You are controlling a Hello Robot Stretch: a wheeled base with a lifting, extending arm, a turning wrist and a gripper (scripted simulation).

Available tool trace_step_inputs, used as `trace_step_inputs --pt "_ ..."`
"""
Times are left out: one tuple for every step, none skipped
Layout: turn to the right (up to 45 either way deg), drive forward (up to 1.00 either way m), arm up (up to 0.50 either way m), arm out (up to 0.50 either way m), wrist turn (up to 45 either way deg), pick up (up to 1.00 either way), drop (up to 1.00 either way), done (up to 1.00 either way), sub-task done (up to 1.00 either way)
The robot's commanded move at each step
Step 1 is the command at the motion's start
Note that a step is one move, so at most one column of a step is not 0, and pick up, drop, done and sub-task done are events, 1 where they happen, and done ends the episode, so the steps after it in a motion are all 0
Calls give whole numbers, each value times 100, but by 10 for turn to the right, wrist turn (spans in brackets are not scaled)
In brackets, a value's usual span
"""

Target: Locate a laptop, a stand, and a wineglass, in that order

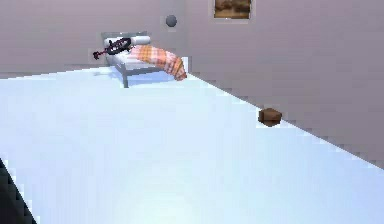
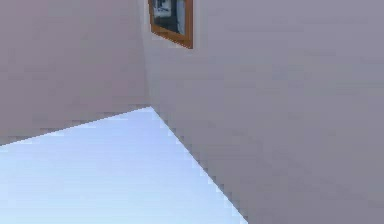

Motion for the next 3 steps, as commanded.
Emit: trace_step_inputs --pt "0 85 0 0 0 0 0 0 0" --pt "-450 0 0 0 0 0 0 0 0" --pt "-30 0 0 0 0 0 0 0 0"
